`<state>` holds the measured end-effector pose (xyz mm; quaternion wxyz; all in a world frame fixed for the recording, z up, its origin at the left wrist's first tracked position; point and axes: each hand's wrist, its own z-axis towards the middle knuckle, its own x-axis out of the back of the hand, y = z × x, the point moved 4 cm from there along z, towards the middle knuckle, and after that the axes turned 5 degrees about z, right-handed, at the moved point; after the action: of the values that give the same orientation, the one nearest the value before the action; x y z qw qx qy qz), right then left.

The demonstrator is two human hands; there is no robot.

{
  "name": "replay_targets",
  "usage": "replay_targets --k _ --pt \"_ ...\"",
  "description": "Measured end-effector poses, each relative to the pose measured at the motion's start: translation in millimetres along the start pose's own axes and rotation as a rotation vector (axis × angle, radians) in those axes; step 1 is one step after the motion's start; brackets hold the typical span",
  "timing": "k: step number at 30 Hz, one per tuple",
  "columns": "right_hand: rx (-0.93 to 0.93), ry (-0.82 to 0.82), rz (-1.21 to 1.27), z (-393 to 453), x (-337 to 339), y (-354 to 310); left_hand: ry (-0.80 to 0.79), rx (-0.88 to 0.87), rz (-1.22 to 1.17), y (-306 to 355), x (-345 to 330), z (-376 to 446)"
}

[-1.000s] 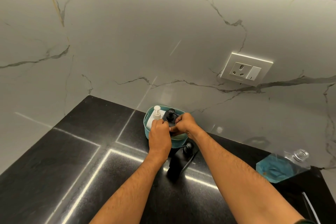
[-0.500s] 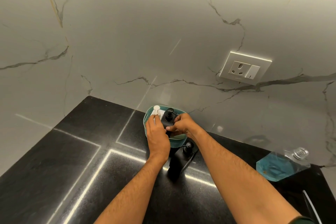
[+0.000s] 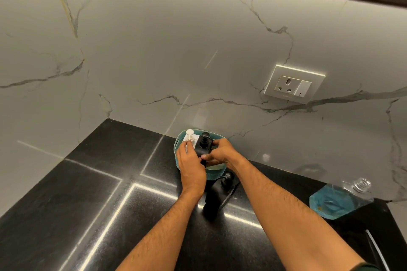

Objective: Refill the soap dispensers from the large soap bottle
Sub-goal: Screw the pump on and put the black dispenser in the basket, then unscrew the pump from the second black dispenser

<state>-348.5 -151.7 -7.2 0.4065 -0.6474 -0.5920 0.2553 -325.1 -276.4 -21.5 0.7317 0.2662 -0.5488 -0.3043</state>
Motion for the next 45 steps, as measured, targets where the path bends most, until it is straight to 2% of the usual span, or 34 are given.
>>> replay_targets --k 10,18,23,28,35,40,45 --pt "0.077 0.005 -0.030 -13 10 0 -0.015 0.041 -0.056 0 10 -5" --pt "0.298 0.163 -0.085 -49 50 -6 0.013 -0.032 -0.103 16 31 -28" --pt "0.366 0.267 -0.197 -77 77 9 -0.015 -0.052 -0.125 20 38 -56" --pt "0.346 0.217 -0.333 -94 89 35 -0.096 -0.020 -0.140 17 32 -85" --pt "0.406 0.033 -0.588 -106 75 64 -0.269 0.036 -0.170 2 17 -112" --pt "0.563 0.019 -0.567 -111 65 65 -0.394 0.021 -0.161 -1 6 -119" --pt "0.584 0.054 -0.572 -109 65 67 -0.413 -0.038 -0.149 3 0 -114"
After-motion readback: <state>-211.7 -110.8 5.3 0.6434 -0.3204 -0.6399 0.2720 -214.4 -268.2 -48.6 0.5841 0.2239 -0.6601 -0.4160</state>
